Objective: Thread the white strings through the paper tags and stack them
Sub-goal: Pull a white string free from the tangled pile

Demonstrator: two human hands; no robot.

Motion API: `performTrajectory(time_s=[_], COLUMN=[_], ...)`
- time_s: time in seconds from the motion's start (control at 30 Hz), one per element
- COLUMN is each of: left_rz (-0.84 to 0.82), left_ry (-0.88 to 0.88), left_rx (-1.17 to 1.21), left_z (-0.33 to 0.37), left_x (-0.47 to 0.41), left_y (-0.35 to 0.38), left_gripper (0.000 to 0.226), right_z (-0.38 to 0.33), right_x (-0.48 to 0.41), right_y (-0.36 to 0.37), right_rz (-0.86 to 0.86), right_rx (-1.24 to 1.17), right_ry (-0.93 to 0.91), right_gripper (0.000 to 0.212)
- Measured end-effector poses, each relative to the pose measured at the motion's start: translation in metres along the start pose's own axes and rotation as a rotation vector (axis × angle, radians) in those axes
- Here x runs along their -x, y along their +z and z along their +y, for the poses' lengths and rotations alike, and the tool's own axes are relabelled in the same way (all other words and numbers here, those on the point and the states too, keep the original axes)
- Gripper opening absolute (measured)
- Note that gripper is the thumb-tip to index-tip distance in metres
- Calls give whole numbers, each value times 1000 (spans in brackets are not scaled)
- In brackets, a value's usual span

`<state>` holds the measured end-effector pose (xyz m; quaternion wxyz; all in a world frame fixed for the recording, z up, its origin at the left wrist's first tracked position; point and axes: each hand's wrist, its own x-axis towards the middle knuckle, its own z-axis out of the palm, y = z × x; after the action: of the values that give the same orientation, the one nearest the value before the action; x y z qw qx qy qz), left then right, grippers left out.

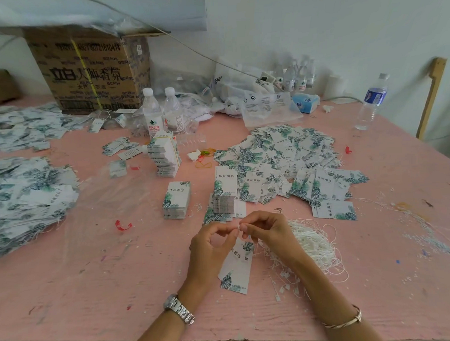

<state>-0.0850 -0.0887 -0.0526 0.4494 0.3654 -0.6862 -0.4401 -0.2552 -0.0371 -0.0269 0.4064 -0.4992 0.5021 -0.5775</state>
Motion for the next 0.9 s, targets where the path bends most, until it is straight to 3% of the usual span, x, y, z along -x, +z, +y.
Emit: performTrajectory(time_s=[0.57,0.9], left_rz=[-38,-55], left_ry=[-32,58], left_rx=[49,-45], left_z=[2,8], left_x=[1,0], left_y=[0,-1], left_gripper=[15,14], right_z=[0,1], right_x=[1,1], right_y=[1,1], right_rz=[-16,-73], right_rx=[7,44], right_ry=[-4,4], right_gripper=[11,14])
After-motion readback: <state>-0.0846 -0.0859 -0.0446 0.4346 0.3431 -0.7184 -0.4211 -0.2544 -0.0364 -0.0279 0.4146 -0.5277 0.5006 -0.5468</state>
